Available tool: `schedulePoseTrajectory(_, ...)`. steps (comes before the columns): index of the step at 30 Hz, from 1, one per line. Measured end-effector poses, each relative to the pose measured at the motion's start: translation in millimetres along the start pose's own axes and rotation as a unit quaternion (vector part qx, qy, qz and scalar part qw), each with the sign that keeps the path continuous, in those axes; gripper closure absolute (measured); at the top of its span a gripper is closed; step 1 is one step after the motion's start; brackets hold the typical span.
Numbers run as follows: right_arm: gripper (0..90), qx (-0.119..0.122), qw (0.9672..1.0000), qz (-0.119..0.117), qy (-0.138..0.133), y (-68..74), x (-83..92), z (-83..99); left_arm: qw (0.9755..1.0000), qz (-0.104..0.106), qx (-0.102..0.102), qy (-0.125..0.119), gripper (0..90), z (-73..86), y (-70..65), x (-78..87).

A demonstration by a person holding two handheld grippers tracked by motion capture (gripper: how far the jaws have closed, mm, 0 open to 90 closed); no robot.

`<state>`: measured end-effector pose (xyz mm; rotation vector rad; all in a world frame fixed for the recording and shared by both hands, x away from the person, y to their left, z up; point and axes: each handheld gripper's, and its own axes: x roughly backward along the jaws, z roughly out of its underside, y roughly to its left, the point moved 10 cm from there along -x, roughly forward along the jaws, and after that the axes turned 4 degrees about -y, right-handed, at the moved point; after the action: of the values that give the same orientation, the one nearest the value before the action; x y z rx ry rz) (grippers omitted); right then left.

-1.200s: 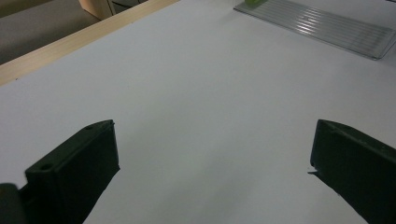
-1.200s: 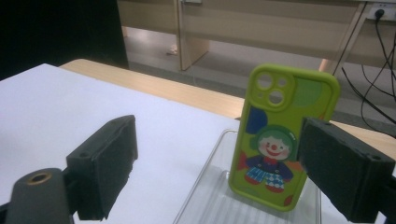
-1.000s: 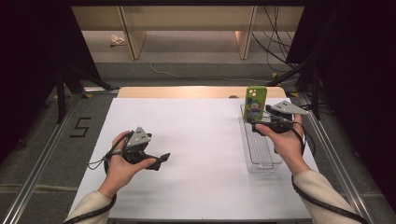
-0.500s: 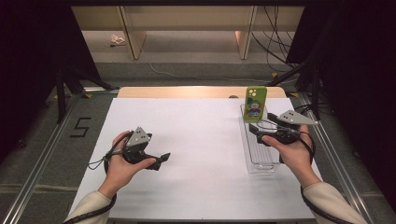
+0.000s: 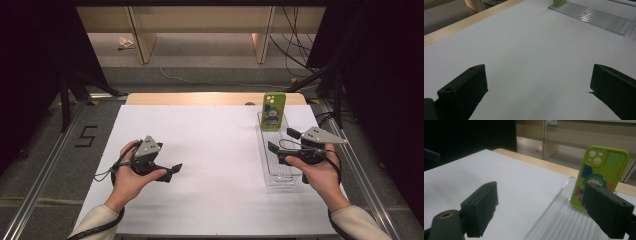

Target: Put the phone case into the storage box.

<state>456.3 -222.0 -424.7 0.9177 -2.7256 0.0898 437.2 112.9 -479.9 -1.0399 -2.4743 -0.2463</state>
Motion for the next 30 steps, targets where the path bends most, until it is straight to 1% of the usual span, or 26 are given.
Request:
schedulePoseTrajectory(9, 15.2, -0.002, 1.0, -0.009, -0.003, 3.1, 11.5, 7.5, 1.0, 0.0, -0.002, 0.002, 0.7, 0.6, -0.3, -0.5)
schedulePoseTrajectory(12, 15.2, -0.002, 1.0, -0.009, -0.003, 3.1, 14.5, 10.3, 1.0, 0.0, -0.001, 0.003, 0.7, 1.6, 0.1, -1.0)
schedulePoseTrajectory(17, 15.1, -0.003, 0.9999, -0.012, -0.01, 4.7, 20.2, 11.7, 1.0, -0.001, -0.002, 0.002, 0.6, 1.0, -0.1, -0.7)
schedulePoseTrajectory(21, 15.4, -0.003, 0.9998, -0.015, -0.009, 6.2, 24.6, 13.7, 1.0, -0.001, -0.002, 0.002, 0.5, 1.1, 0.1, -1.0)
schedulePoseTrajectory(25, 15.3, -0.003, 0.9998, -0.018, -0.013, 7.4, 26.9, 14.0, 1.0, -0.001, -0.002, 0.002, 0.4, 1.1, 0.1, -0.9)
schedulePoseTrajectory(30, 15.1, 0.002, 0.9997, -0.019, -0.013, 7.4, 27.7, 16.0, 1.0, -0.001, -0.002, 0.002, 0.3, 1.1, 0.3, -0.9)
